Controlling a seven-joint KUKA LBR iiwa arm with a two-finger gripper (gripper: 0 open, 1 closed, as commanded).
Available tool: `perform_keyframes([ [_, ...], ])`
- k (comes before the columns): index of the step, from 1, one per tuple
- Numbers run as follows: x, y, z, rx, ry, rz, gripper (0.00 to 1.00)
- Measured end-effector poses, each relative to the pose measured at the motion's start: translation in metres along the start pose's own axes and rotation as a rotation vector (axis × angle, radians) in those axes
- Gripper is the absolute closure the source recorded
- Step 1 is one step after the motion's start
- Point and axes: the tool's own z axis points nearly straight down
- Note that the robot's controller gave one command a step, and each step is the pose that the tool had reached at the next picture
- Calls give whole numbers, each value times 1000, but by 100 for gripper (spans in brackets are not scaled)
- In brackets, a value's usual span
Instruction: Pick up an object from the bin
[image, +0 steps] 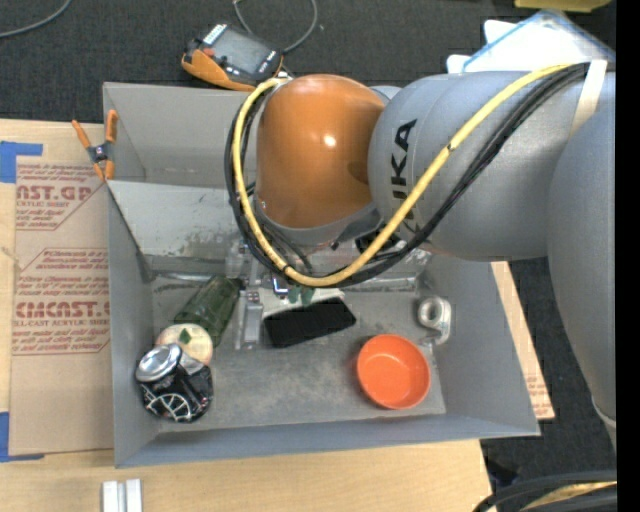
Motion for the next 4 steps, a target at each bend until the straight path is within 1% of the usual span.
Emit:
perform_keyframes([
  [1,-1,-1,-5,-2,-7,3,0],
  [2,11,30,88,-1,-9,-243,0],
  [3,16,44,83,-1,-12,-335,0],
  [4,14,60,107,-2,-9,-705,0],
])
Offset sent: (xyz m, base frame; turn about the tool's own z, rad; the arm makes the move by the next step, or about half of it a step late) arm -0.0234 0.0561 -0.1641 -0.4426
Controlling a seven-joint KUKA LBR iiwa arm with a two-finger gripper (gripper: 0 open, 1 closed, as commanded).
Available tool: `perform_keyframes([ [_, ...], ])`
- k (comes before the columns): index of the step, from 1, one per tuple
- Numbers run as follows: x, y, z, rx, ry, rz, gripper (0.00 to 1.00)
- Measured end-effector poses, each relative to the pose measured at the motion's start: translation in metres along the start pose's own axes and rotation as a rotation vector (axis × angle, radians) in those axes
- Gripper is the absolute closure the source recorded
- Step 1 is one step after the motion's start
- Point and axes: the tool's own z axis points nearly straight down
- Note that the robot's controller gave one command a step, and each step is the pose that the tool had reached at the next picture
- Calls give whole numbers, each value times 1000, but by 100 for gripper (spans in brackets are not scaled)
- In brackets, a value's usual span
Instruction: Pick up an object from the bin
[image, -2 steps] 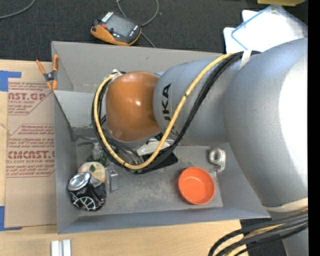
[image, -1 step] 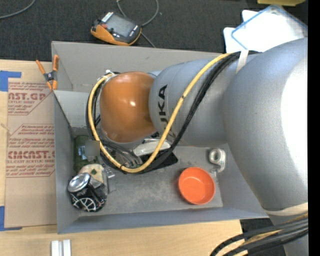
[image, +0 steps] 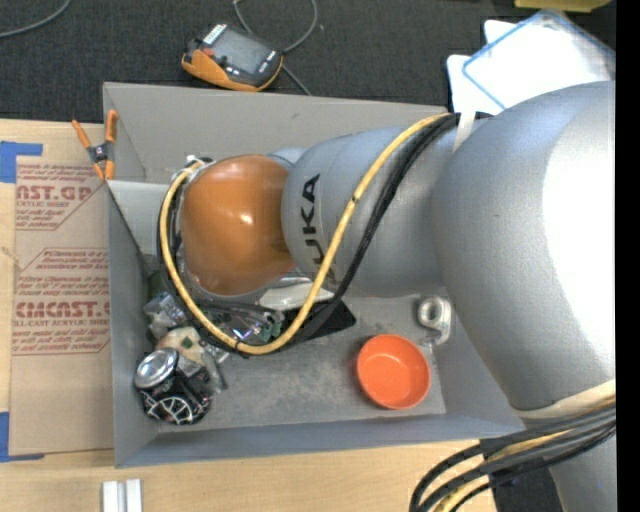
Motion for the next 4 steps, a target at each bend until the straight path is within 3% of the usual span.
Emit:
perform_keyframes([
  [1,-11,-14,58,1,2,-55,0],
  [2,-22,-20,58,-1,-5,-173,100],
  [4,-21,-20,45,-3,-2,-187,100],
])
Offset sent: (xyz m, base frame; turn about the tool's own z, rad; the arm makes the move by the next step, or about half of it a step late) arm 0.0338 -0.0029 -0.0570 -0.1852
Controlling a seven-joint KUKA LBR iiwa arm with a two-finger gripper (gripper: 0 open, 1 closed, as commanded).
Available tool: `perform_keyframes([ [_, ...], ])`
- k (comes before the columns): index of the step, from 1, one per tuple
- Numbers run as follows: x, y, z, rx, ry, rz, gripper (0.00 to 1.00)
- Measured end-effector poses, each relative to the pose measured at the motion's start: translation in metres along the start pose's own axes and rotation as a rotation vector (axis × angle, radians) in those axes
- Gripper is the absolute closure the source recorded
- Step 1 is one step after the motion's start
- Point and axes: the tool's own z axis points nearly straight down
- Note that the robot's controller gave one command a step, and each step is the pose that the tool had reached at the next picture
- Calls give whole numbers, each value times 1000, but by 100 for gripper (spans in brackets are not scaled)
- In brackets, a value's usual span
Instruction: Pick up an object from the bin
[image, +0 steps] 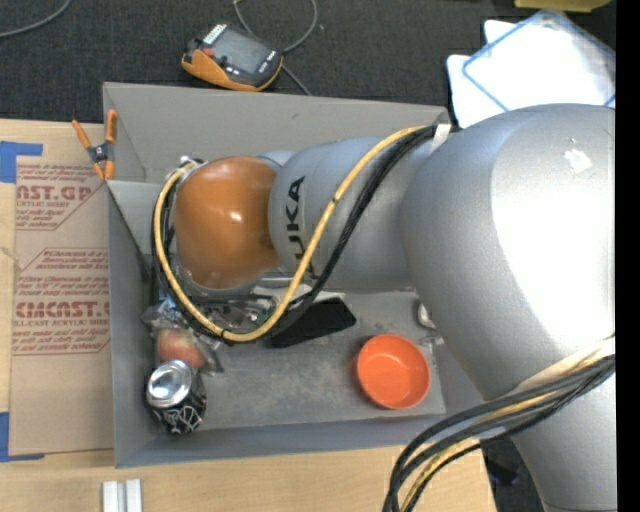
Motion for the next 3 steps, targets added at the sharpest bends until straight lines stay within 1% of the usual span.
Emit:
perform_keyframes([
  [1,-2,-2,-33,6,-8,2,100],
  [2,-3,-2,-46,6,-10,2,100],
  [3,-2,0,-66,3,-5,3,100],
])
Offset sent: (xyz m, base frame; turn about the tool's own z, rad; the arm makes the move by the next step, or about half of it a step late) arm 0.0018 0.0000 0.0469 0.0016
